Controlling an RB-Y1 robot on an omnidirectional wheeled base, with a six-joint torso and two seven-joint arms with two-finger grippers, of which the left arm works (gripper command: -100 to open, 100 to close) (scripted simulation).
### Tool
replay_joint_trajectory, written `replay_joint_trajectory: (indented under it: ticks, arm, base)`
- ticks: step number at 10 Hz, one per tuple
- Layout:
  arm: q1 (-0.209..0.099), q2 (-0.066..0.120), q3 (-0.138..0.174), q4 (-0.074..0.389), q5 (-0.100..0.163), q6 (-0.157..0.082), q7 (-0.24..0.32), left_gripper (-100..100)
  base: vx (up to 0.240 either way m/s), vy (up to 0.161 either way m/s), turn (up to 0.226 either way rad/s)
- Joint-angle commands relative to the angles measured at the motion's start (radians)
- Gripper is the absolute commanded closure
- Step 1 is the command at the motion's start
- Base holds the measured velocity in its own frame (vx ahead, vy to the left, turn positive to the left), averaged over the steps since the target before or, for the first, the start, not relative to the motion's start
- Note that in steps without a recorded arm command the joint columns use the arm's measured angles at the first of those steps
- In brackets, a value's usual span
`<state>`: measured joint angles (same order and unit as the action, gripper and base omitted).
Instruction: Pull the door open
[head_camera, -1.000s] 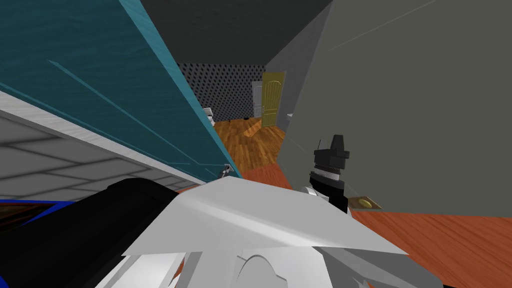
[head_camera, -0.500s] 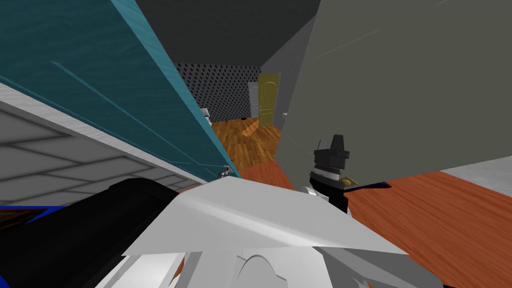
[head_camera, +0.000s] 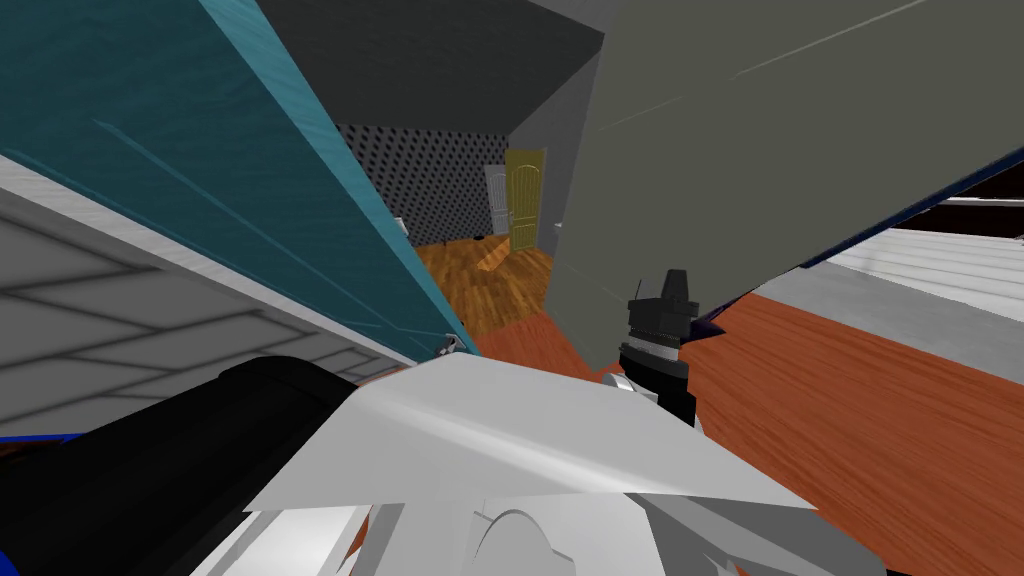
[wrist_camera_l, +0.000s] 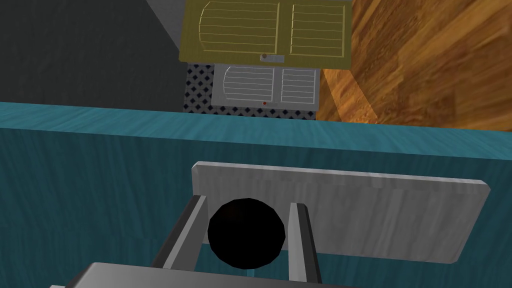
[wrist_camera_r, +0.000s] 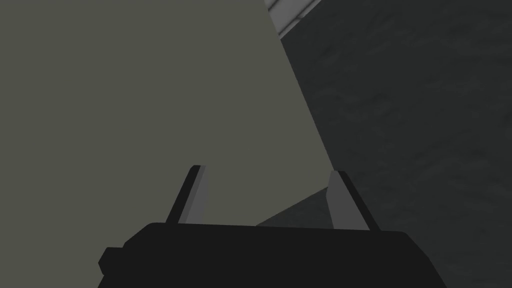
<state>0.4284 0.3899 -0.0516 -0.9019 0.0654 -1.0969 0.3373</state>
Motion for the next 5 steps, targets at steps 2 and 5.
replay_joint_trajectory:
  ticks: [2,5]
  arm:
    - [0.000,0.006,-0.005,0.016,-0.002,-0.019,0.006,100]
    - [-0.004,0.021,-0.015,0.045,-0.010,-0.050,0.022,100]
  base:
    - [-0.169,0.031,-0.078]
    - [-0.224,0.041,-0.165]
